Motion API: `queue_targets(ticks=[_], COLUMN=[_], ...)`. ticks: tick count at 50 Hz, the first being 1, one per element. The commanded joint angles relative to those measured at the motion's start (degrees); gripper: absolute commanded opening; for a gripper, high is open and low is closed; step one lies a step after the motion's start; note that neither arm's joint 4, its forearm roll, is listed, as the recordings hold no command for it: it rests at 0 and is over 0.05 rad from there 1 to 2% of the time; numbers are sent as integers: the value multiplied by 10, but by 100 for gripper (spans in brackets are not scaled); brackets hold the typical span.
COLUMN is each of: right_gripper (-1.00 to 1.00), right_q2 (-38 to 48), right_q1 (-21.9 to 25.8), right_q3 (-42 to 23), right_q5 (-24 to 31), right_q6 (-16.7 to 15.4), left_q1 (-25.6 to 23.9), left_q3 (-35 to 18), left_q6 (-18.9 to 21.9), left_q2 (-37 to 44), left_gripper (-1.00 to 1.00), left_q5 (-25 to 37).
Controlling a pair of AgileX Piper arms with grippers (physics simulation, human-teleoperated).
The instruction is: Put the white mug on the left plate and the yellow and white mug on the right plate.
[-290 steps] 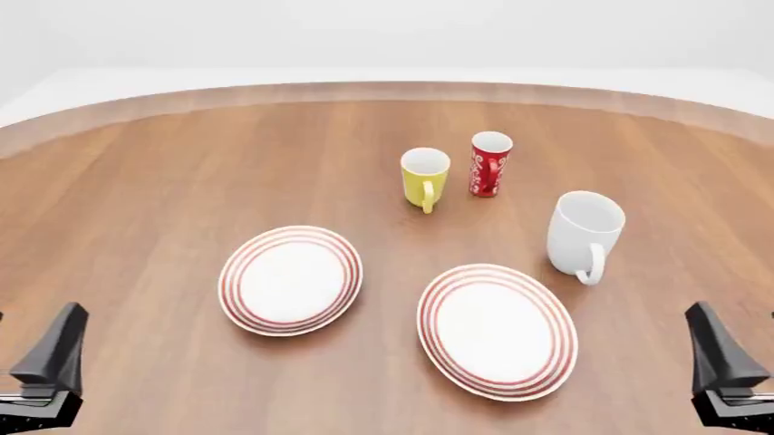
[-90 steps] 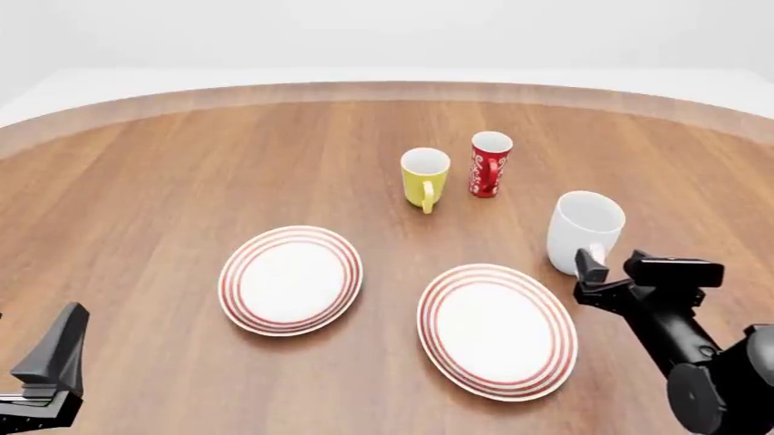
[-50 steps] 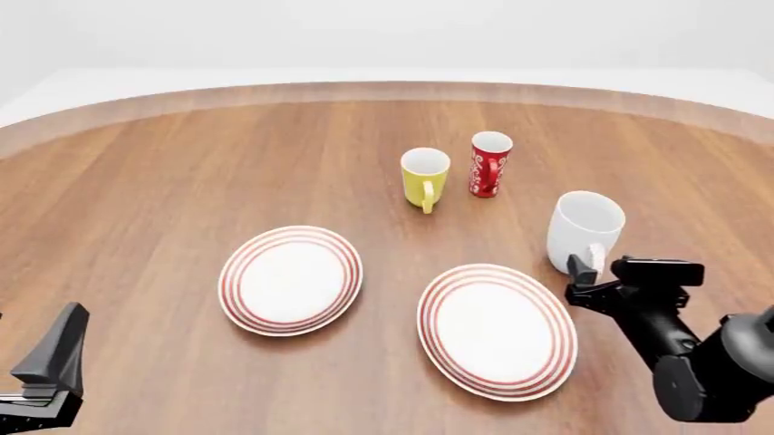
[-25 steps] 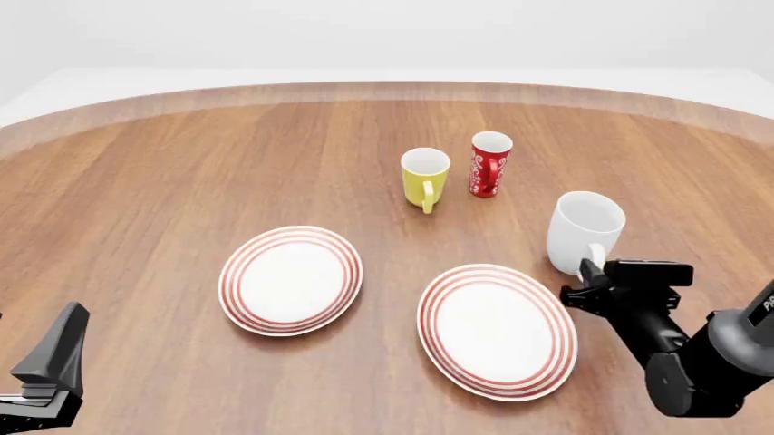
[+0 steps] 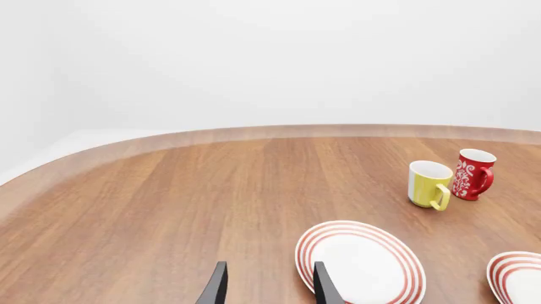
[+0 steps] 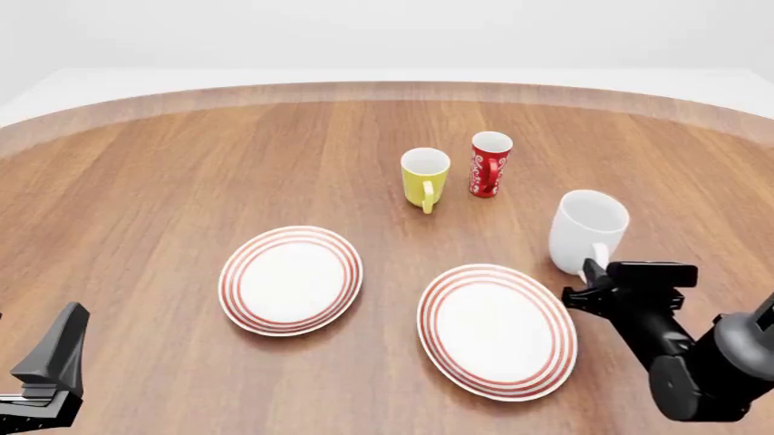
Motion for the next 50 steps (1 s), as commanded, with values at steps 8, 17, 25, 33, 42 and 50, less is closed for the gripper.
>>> queue_targets(ticks=[8, 17, 25, 33, 42, 50], right_gripper=[-100, -100, -100, -100, -100, -100], right_q2=[-49, -96, -135, -199, -262, -324], right_q1=[-2, 0, 5, 11, 12, 17], right_q3=[27, 51, 70, 87, 99, 103], right_q5=[-1, -1, 1, 28, 66, 111], right_q6=[-6, -16, -19, -22, -23, -25], left_q1=[0, 0, 0, 0, 0, 0], left_q3=[0, 0, 0, 0, 0, 0], left_q6=[0, 0, 0, 0, 0, 0], left_q2=[0, 0, 0, 0, 0, 0], left_gripper=[100, 100, 100, 100, 100, 100], left_q5=[0, 0, 0, 0, 0, 0])
